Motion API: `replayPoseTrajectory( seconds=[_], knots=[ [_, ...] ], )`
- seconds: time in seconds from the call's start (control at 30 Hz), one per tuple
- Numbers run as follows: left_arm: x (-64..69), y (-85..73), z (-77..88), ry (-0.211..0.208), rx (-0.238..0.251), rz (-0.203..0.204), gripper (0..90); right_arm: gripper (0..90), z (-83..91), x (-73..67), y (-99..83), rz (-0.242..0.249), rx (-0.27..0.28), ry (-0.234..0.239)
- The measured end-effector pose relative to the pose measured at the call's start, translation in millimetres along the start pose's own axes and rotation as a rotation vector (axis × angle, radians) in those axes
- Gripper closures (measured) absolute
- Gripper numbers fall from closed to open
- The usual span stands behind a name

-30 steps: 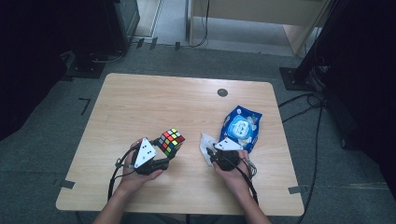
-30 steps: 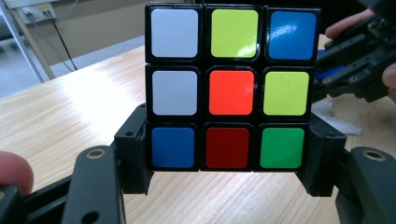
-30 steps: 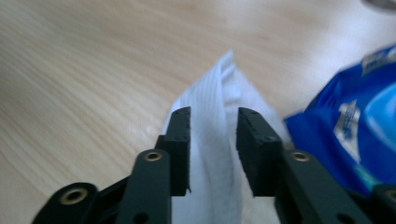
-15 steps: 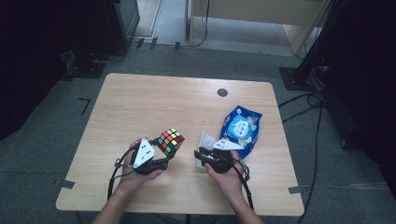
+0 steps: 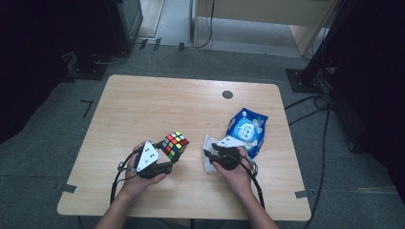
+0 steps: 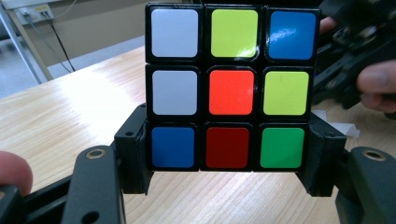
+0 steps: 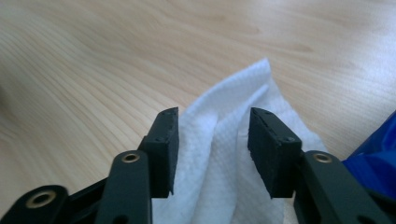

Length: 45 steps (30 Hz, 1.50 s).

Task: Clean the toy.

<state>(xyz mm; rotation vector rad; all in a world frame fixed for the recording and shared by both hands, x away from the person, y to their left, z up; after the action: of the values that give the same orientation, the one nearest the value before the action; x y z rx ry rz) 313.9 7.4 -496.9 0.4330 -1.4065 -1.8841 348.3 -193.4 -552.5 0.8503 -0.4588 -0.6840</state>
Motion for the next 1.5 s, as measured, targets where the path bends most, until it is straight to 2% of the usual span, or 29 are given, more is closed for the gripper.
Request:
replayPoseTrajectory(
  seconds=[0.13,0.23,0.27,0.4,0.5,0.57,0.7,0.77,0.87,1.0,1.1,1.23,1.33,1.5],
  knots=[
    [0.7,-0.8,-0.5,-0.002,-0.002,0.000,33.9,52.1,-9.9,-3.1,-9.4,0.037,-0.068,-0.008],
    [1.4,-0.8,-0.5,-0.004,-0.003,-0.002,33.9,54.7,-9.9,-4.1,-9.9,0.059,-0.076,-0.025],
    [1.6,-0.9,-0.5,-0.004,-0.004,-0.003,33.9,58.0,-9.8,-3.7,-9.9,0.062,-0.075,-0.027],
    [4.1,-1.5,-1.3,-0.010,-0.008,-0.007,33.9,85.8,-5.0,1.1,-13.2,0.039,-0.070,-0.033],
    [5.8,-2.8,-2.7,-0.013,-0.014,-0.011,33.9,88.2,-0.2,3.1,-14.7,0.018,-0.089,-0.032],
    [6.3,-3.9,-4.0,-0.013,-0.019,-0.013,33.9,88.4,7.6,1.1,-8.2,0.007,-0.045,-0.013],
    [8.8,-6.2,-6.3,-0.022,-0.027,-0.015,33.9,88.5,37.1,-4.8,23.8,-0.039,0.111,0.030],
    [11.5,-7.1,-7.6,-0.030,-0.029,-0.019,33.9,88.5,53.8,-12.8,43.5,-0.053,0.194,0.069],
    [18.6,-8.5,-9.5,-0.043,-0.033,-0.028,33.9,88.5,73.5,-32.5,69.7,-0.021,0.291,0.134],
    [34.8,-9.9,-12.4,-0.078,-0.037,-0.053,33.9,88.4,86.9,-59.4,90.7,0.038,0.372,0.191],
    [48.1,-9.7,-13.2,-0.108,-0.030,-0.077,33.9,88.4,88.8,-68.5,95.8,0.059,0.394,0.201],
    [56.6,-5.8,-10.3,-0.132,0.000,-0.087,34.0,88.3,85.2,-67.9,93.4,0.022,0.398,0.217],
    [57.7,-5.4,-8.8,-0.137,0.005,-0.091,34.0,88.2,84.0,-64.6,91.1,0.011,0.409,0.205],
    [56.2,-4.3,-7.4,-0.137,0.009,-0.089,34.1,88.0,78.3,-49.6,82.3,-0.007,0.390,0.145]
  ],
)
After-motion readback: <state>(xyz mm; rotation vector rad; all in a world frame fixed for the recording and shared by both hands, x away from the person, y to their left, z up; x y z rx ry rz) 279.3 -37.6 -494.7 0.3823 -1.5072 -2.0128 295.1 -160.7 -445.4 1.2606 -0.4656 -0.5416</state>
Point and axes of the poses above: each handheld gripper's, and its own axes: z roughly backward along the jaws, y roughly out of its top, x roughly to its right, the point moved 7 cm from there along -z, roughly forward along the jaws, and after that the axes turned 15 degrees about z, right-handed, at the moved point
